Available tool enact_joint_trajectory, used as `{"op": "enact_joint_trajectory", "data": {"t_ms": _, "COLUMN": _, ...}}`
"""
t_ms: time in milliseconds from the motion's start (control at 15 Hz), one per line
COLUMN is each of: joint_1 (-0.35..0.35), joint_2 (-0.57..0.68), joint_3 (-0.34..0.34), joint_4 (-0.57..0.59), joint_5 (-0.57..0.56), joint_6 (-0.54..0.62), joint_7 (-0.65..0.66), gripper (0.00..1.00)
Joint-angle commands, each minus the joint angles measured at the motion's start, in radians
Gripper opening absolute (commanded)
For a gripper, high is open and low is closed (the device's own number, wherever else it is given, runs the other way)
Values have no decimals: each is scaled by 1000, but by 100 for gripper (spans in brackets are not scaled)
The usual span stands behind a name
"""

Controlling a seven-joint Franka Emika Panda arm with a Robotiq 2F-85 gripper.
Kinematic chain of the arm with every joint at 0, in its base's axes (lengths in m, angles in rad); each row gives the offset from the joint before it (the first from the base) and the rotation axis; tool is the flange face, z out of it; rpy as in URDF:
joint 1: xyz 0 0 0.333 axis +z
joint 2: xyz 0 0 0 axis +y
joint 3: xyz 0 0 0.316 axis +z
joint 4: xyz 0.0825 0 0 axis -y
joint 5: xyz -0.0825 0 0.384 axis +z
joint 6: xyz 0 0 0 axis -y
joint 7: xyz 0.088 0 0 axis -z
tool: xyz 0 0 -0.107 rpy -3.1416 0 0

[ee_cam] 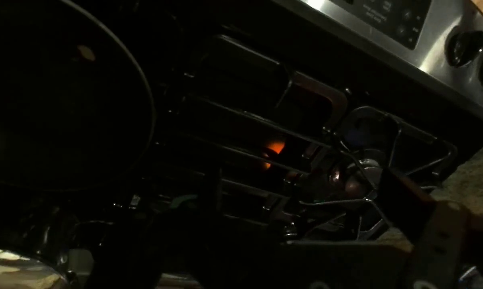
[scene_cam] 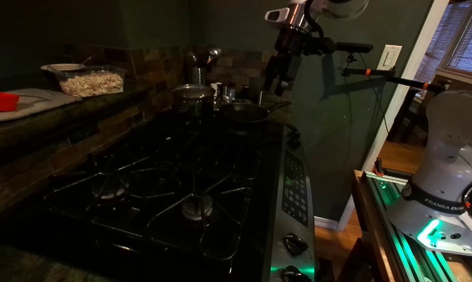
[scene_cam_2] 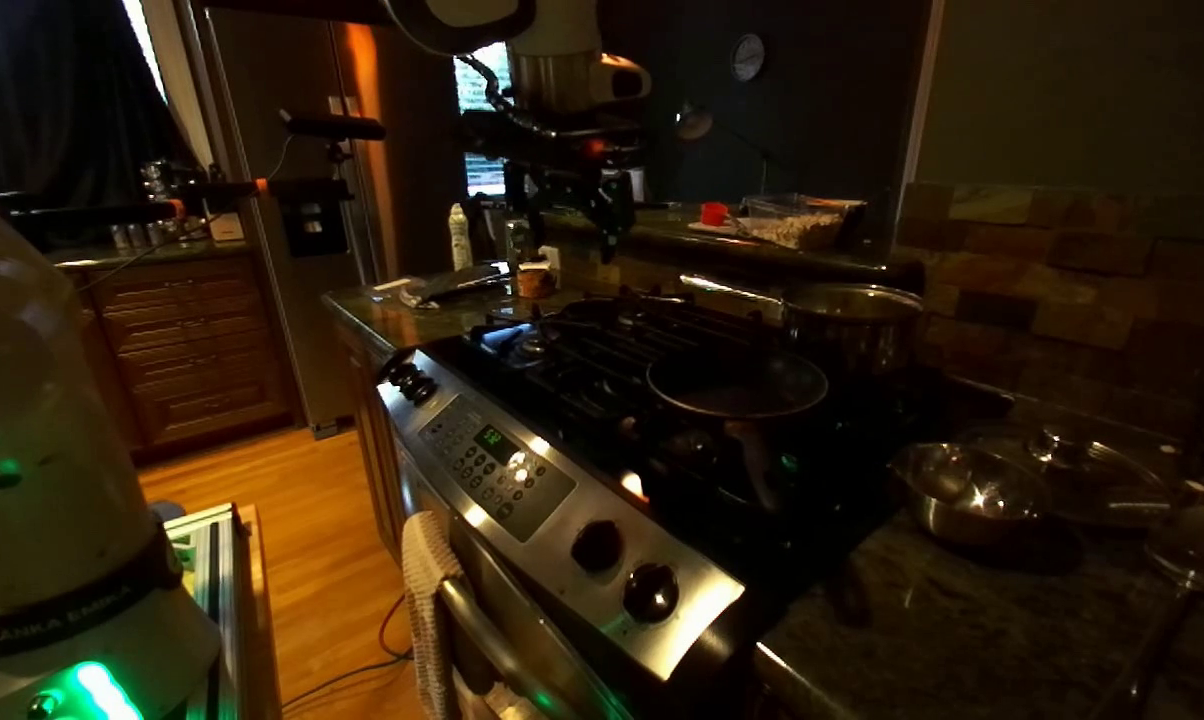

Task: Move the black pan to the left

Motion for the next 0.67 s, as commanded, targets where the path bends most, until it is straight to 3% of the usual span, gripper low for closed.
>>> {"op": "enact_joint_trajectory", "data": {"t_ms": 0, "joint_1": -40, "joint_2": 50, "joint_3": 17, "joint_4": 59, "joint_5": -82, "joint_6": -6, "joint_7": -104, "gripper": 100}}
{"op": "enact_joint_trajectory", "data": {"t_ms": 333, "joint_1": -124, "joint_2": 73, "joint_3": 87, "joint_4": 109, "joint_5": -357, "joint_6": -46, "joint_7": -15, "gripper": 100}}
{"op": "enact_joint_trajectory", "data": {"t_ms": 600, "joint_1": -159, "joint_2": 87, "joint_3": 136, "joint_4": 162, "joint_5": -508, "joint_6": -218, "joint_7": 112, "gripper": 100}}
